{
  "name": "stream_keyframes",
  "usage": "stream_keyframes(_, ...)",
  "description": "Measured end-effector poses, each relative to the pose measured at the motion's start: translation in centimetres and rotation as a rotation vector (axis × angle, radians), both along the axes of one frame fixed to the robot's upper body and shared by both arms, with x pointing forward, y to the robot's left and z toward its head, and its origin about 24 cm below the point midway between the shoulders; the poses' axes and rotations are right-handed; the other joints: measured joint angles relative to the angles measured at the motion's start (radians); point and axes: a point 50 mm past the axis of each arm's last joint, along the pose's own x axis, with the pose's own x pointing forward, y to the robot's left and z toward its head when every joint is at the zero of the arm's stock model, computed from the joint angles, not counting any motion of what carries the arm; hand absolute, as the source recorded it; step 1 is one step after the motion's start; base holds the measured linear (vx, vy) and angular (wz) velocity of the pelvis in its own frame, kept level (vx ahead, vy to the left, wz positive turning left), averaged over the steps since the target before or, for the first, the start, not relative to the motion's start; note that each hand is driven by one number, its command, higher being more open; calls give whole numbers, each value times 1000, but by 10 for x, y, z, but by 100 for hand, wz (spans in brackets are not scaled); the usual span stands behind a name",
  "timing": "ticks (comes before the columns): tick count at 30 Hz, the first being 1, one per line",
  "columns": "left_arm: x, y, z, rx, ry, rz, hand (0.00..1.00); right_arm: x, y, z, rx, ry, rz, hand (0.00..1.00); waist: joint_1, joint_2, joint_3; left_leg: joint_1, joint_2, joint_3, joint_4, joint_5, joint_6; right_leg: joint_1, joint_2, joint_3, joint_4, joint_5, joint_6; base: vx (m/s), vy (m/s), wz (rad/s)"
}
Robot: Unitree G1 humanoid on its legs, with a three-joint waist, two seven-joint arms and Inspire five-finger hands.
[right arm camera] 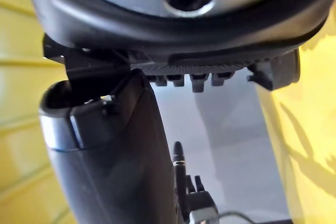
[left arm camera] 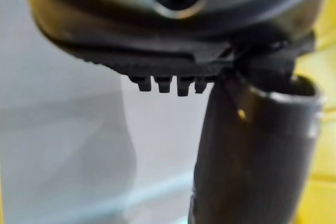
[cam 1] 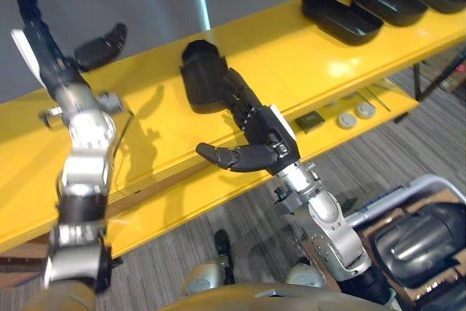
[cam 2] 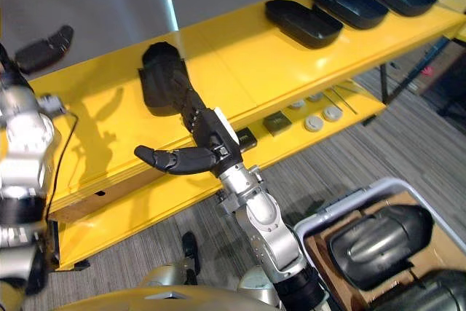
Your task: Walk over and take three plastic housings, then place them on the shelf
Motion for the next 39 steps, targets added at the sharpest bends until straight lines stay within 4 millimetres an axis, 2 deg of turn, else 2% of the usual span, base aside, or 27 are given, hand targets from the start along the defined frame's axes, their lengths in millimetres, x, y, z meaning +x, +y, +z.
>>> stream_keyframes(1,-8,-8,-8,-24,-4,-31,100,3,2,0,2,3,-2,100,10,-4,-2,0,-2,-14,0,1,-1,7,0,-11,-5,-1,0,9,-20,56)
stream_keyframes(3,-35,-33,-39,-117,51,-129,100,16,10,-1,-12,7,-43,100,52,-8,-6,0,-13,-66,0,6,-8,42,-2,-61,-10,-17,6,-20,-24,68)
stream_keyframes(4,-40,-35,-47,-133,78,-144,100,20,12,-1,-18,7,-55,100,61,-7,-6,-1,-15,-77,0,8,-11,48,-2,-74,-9,-19,6,-38,-40,56)
stream_keyframes(6,-53,-40,-70,-148,183,-184,100,28,20,1,-39,-3,-69,100,98,-4,-9,-17,-19,-113,0,8,-12,51,1,-111,-1,-27,6,-47,-47,45)
stream_keyframes(9,-61,-42,-82,-172,229,-249,100,28,26,4,-40,-16,-59,100,119,-4,-9,-34,-28,-146,0,11,-16,51,0,-142,10,-32,7,-35,-25,39)
stream_keyframes(10,-65,-46,-87,-207,235,-318,100,33,30,5,-51,-14,-62,100,138,-4,-9,-34,-32,-151,0,11,-16,57,0,-152,13,-32,7,-28,-12,22)
stream_keyframes(15,-70,-54,-90,-224,224,-440,100,48,41,-2,-40,64,-148,100,158,0,-6,-39,-39,-177,0,11,-17,64,-1,-180,27,-37,8,-43,-15,19)
stream_keyframes(16,-71,-56,-92,-224,224,-461,100,50,45,-3,-26,85,-173,100,157,2,-5,-45,-42,-182,0,-1,-31,63,0,-192,27,-38,7,-57,-15,33)
stream_keyframes(17,-71,-58,-94,-238,223,-482,100,52,47,-4,-20,98,-190,100,154,-8,-4,-55,-54,-170,0,-46,-83,59,-15,-192,15,-41,1,-47,46,34)
stream_keyframes(18,-71,-58,-95,-241,224,-494,100,53,49,-5,-16,111,-200,100,153,-41,6,-64,-70,-153,17,-66,-80,57,-40,-195,5,-41,2,-11,39,21)
stream_keyframes(19,-70,-60,-97,-247,227,-514,100,56,50,-7,-16,125,-223,100,163,-62,18,-91,-92,-151,157,-48,6,46,-71,-189,9,-39,4,14,26,-4)
stream_keyframes(20,-71,-62,-100,-255,238,-526,100,56,51,-9,-26,128,-244,100,173,-32,11,-67,-69,-167,177,-101,-6,45,-49,-180,6,-33,5,39,-3,-3)
stream_keyframes(22,-66,-63,-102,-255,235,-542,100,62,50,-10,-31,141,-310,100,164,-28,11,-42,-78,-183,76,-54,18,30,-54,-171,5,-14,10,5,20,8)
stream_keyframes(24,-64,-68,-99,-266,208,-569,100,80,44,-20,-93,203,-433,100,170,-26,13,-26,-82,-179,18,-24,15,17,-54,-169,9,-12,12,-2,10,3)
stream_keyframes(26,-64,-71,-98,-237,203,-578,100,86,35,-29,-129,249,-511,100,184,-26,15,-16,-83,-174,6,-20,15,16,-57,-162,15,-12,12,10,-8,-7)
stream_keyframes(28,-64,-71,-97,-221,201,-572,100,90,31,-24,-132,234,-557,100,179,-20,19,-15,-81,-173,5,-20,15,11,-59,-161,27,-13,12,9,-45,-6)
stream_keyframes(32,-64,-73,-97,-220,201,-588,100,101,22,-11,-112,206,-630,100,175,13,37,-12,-68,-173,4,-18,11,6,-54,-161,41,-18,7,-19,-74,-4)
stream_keyframes(39,-64,-75,-97,-274,176,-657,100,109,6,-9,-88,227,-734,100,168,17,43,-13,-61,-174,4,-18,8,-9,-59,-161,77,-43,4,5,-69,1)
